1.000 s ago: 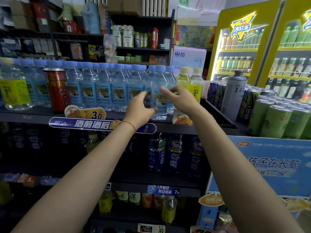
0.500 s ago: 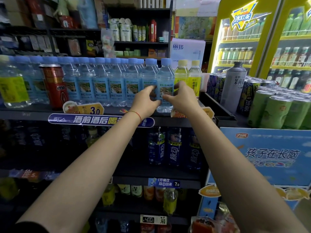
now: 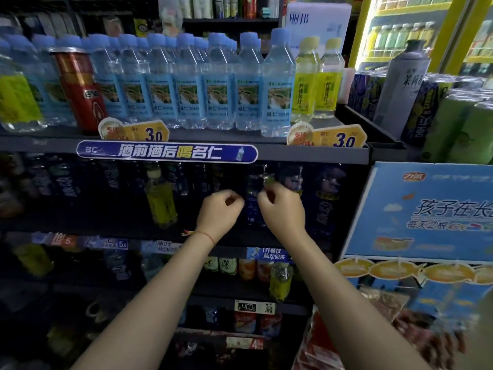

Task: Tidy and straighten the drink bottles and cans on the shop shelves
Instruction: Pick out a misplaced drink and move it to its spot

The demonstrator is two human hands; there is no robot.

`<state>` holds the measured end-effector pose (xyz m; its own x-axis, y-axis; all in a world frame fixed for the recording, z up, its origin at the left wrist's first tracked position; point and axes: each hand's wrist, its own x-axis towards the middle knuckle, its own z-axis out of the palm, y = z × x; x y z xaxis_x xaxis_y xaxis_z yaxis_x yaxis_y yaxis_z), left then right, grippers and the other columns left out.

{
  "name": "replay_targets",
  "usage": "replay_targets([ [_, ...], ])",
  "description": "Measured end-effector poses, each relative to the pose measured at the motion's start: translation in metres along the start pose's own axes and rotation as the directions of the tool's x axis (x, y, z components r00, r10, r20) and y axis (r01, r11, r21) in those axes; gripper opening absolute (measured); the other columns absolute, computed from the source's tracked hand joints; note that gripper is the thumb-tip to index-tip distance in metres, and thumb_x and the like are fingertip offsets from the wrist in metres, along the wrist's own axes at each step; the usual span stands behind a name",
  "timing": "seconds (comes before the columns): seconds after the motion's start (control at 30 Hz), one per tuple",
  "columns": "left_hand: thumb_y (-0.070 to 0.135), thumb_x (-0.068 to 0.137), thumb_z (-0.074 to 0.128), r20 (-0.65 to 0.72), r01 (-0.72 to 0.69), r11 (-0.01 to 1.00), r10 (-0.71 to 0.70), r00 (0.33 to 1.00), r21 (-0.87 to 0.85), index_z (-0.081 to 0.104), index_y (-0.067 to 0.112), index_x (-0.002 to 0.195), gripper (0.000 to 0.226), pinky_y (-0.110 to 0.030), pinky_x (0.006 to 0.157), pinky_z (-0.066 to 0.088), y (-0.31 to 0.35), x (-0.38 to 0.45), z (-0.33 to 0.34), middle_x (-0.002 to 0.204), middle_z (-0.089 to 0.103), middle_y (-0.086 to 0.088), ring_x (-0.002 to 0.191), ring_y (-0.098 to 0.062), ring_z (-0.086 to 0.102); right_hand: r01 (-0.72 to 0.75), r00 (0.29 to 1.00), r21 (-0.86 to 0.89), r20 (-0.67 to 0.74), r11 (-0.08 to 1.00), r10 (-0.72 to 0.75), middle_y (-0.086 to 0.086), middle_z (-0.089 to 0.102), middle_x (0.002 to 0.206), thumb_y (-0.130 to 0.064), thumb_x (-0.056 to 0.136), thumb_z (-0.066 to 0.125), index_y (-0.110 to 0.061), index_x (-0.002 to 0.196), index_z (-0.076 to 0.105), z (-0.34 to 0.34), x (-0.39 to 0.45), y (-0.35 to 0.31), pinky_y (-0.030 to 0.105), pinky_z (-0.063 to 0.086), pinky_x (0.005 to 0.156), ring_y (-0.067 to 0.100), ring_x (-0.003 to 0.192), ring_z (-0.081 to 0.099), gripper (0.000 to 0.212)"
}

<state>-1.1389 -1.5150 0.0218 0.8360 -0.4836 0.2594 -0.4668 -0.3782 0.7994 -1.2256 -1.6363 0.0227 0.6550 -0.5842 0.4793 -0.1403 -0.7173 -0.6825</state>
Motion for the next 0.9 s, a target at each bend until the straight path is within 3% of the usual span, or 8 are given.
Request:
replay_targets([
  [0.07, 0.026, 0.092, 0.058, 0.103, 0.104, 0.994, -0.102, 0.989, -0.019, 0.067, 0.026, 0.093, 0.009, -0.026, 0.065, 0.049, -0.013, 0.01, 0.011, 0.086, 0.069, 0.004, 0.078, -0.017, 0.066, -0.114, 0.992, -0.017, 0.053, 0.993, 0.115, 0.004, 0.062, 0.071, -0.023, 0.091, 0.055, -0.015, 0.09, 0.064, 0.009, 0.0, 0.021, 0.028, 0.03, 0.047, 0.026, 0.062, 0.057, 0.012],
  [0.17, 0.022, 0.093, 0.057, 0.151, 0.156, 0.986, -0.146, 0.978, -0.052, 0.065, 0.025, 0.096, 0.009, -0.024, 0.057, 0.045, -0.022, 0.018, 0.021, 0.086, 0.068, 0.0, 0.074, -0.017, 0.067, -0.157, 0.961, -0.014, 0.228, 0.988, 0.156, 0.004, 0.064, 0.077, -0.021, 0.091, 0.055, -0.015, 0.089, 0.062, 0.022, 0.0, 0.036, 0.031, 0.038, 0.052, 0.026, 0.069, 0.059, 0.009],
  [0.27, 0.021, 0.092, 0.057, 0.12, 0.177, 0.983, -0.17, 0.978, -0.05, 0.067, 0.027, 0.093, 0.012, -0.025, 0.059, 0.048, -0.038, 0.019, 0.015, 0.085, 0.069, 0.0, 0.076, -0.018, 0.067, -0.121, 0.909, 0.027, 0.405, 0.992, 0.1, 0.008, 0.066, 0.077, -0.017, 0.091, 0.054, -0.009, 0.087, 0.064, 0.044, -0.001, 0.031, 0.038, 0.047, 0.062, 0.025, 0.074, 0.062, 0.014],
  [0.4, 0.018, 0.094, 0.054, -0.006, 0.278, 0.957, -0.279, 0.96, -0.084, 0.069, 0.023, 0.096, 0.015, -0.024, 0.059, 0.05, -0.08, 0.007, -0.025, 0.089, 0.071, -0.002, 0.075, -0.018, 0.068, -0.127, 0.875, 0.094, 0.479, 0.987, 0.067, -0.002, 0.066, 0.084, -0.02, 0.092, 0.056, -0.018, 0.098, 0.067, 0.088, -0.002, 0.007, 0.03, 0.044, 0.062, 0.017, 0.078, 0.061, 0.013],
  [0.57, 0.024, 0.092, 0.061, -0.15, 0.388, 0.906, -0.413, 0.898, -0.17, 0.06, 0.022, 0.119, 0.027, -0.033, 0.087, 0.052, -0.133, 0.004, -0.093, 0.109, 0.064, 0.004, 0.101, -0.018, 0.062, -0.143, 0.828, 0.19, 0.561, 0.971, 0.012, -0.001, 0.058, 0.129, -0.03, 0.092, 0.066, -0.019, 0.145, 0.042, 0.16, 0.005, -0.051, 0.026, 0.046, 0.083, 0.017, 0.113, 0.058, 0.059],
  [0.63, 0.023, 0.091, 0.063, -0.139, 0.367, 0.908, -0.398, 0.907, -0.204, 0.056, 0.026, 0.123, 0.033, -0.034, 0.092, 0.05, -0.146, 0.006, -0.112, 0.112, 0.062, 0.005, 0.105, -0.017, 0.059, -0.187, 0.817, 0.245, 0.577, 0.951, 0.012, -0.007, 0.049, 0.124, -0.03, 0.089, 0.071, -0.019, 0.15, 0.031, 0.183, 0.008, -0.076, 0.024, 0.04, 0.084, 0.011, 0.111, 0.051, 0.073],
  [0.8, 0.018, 0.092, 0.064, -0.044, 0.317, 0.916, -0.338, 0.94, -0.247, 0.049, 0.018, 0.141, 0.051, -0.026, 0.093, 0.044, -0.173, 0.014, -0.144, 0.128, 0.058, -0.001, 0.112, -0.015, 0.056, -0.279, 0.855, 0.219, 0.499, 0.935, 0.138, 0.007, 0.061, 0.125, -0.031, 0.085, 0.076, -0.013, 0.134, 0.043, 0.232, 0.023, -0.108, 0.024, 0.04, 0.079, 0.025, 0.113, 0.06, 0.062],
  [0.9, 0.024, 0.09, 0.068, 0.041, 0.29, 0.932, -0.288, 0.957, -0.219, 0.04, 0.022, 0.148, 0.065, -0.032, 0.102, 0.044, -0.191, 0.022, -0.159, 0.139, 0.051, -0.001, 0.123, -0.018, 0.052, -0.27, 0.878, 0.171, 0.447, 0.948, 0.169, 0.001, 0.063, 0.11, -0.029, 0.084, 0.077, -0.016, 0.114, 0.052, 0.236, 0.029, -0.122, 0.024, 0.041, 0.078, 0.019, 0.102, 0.061, 0.042],
])
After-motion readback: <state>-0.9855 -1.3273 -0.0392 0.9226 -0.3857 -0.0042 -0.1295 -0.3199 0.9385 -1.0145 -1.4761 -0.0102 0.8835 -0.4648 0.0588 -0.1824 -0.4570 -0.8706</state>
